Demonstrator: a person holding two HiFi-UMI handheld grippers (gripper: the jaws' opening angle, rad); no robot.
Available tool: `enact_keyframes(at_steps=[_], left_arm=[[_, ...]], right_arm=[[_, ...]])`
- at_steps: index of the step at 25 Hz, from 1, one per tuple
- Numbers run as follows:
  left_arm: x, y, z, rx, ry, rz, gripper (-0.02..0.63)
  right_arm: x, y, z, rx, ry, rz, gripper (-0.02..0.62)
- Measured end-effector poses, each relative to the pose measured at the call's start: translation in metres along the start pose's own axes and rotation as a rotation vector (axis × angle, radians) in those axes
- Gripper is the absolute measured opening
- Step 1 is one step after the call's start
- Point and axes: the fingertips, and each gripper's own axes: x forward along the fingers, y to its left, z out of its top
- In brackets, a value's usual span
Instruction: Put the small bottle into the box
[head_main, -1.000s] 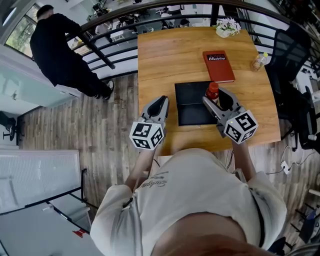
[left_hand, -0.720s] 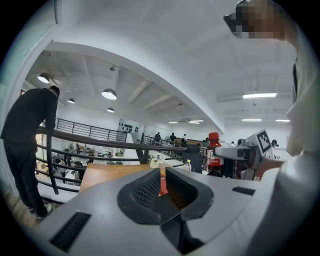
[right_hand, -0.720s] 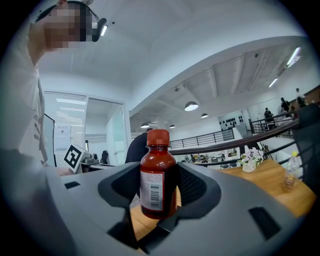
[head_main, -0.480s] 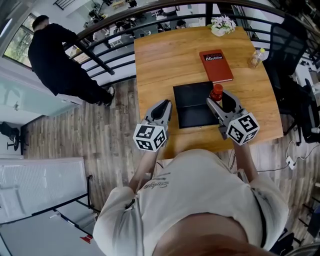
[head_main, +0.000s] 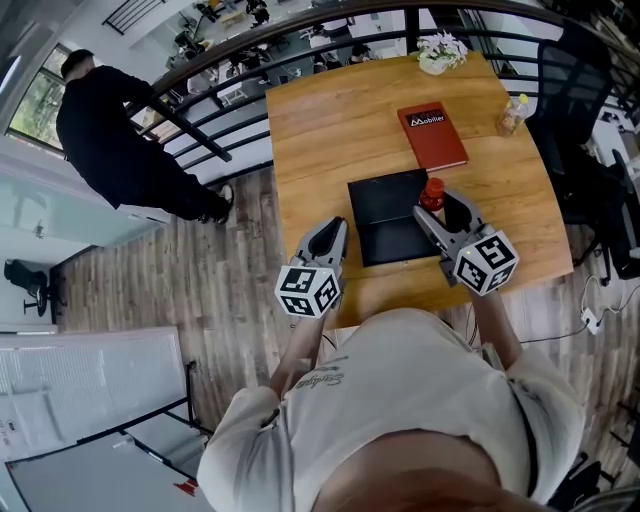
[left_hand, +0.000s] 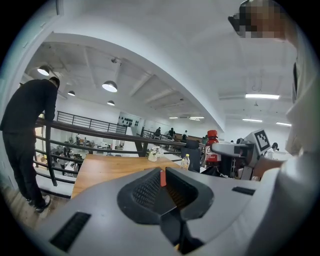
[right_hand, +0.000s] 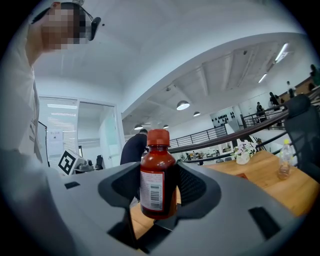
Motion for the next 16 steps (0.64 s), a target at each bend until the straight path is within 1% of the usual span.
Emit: enact_keyframes(at_steps=[10, 16], left_arm=[[0.001, -0.006, -0.004, 0.0, 0.012, 0.009, 0.041], [-0.006, -0.009, -0.005, 0.003, 0.005, 0.023, 0.041]], right_arm=[[-0.001, -0.01, -0.002, 0.021, 0.009, -0.005, 0.214], [-0.006, -0.007, 0.005, -0.002, -0.002, 0.001, 0.213]])
